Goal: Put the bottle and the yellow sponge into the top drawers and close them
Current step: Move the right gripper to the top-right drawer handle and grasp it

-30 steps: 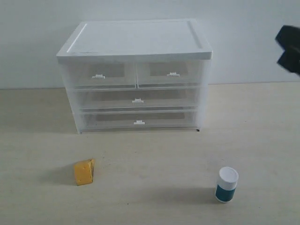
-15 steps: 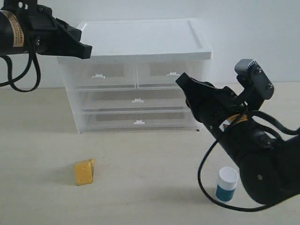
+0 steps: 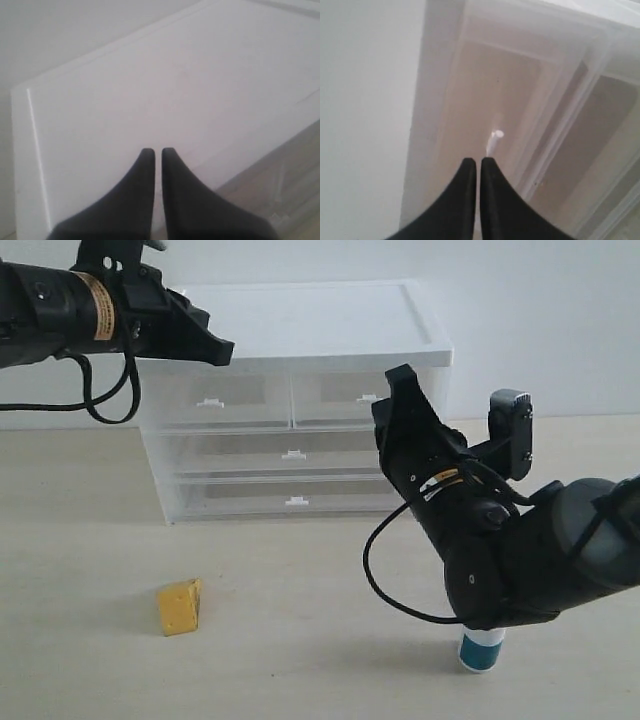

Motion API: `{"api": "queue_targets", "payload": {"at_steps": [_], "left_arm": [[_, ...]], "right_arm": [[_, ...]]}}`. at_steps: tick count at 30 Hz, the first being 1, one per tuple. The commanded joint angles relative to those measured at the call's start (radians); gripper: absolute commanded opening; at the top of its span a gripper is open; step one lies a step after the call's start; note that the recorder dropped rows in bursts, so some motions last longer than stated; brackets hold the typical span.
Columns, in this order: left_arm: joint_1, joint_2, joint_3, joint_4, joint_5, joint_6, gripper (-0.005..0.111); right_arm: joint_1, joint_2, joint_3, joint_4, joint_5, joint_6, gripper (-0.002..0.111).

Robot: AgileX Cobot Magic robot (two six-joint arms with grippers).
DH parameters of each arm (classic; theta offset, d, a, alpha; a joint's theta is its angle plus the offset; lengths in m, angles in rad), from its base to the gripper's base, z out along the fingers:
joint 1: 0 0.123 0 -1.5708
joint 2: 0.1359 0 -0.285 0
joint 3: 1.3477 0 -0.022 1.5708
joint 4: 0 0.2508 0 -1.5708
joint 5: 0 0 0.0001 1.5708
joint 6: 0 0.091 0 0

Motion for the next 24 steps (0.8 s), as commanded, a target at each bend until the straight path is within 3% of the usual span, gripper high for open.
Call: {"api": "queue_targets", "payload": {"at_steps": [1,7,9,24], "left_arm": [[-0.005,0.033,-0.017,-0.002,-0.05,-0.028,0.004],[-0.005,0.038,-0.017,-0.002,-0.039,-0.028,0.004],[-0.005,0.038,-0.017,-0.002,-0.039,-0.033,0.004],[-0.005,0.038,-0.013,-0.002,-0.032,-0.055,0.004]], "right_arm": [[0.004,0.02,-0.02,0.042,0.015,0.077,0.002],[0.004,0.05,-0.079,0.061,0.076,0.102,0.034],[0.001,0.059,-0.103,0.082,0.088,0.102,0.04],[0.0,0.105,-0.239,0.143,0.125,-0.001,0.041]]}}
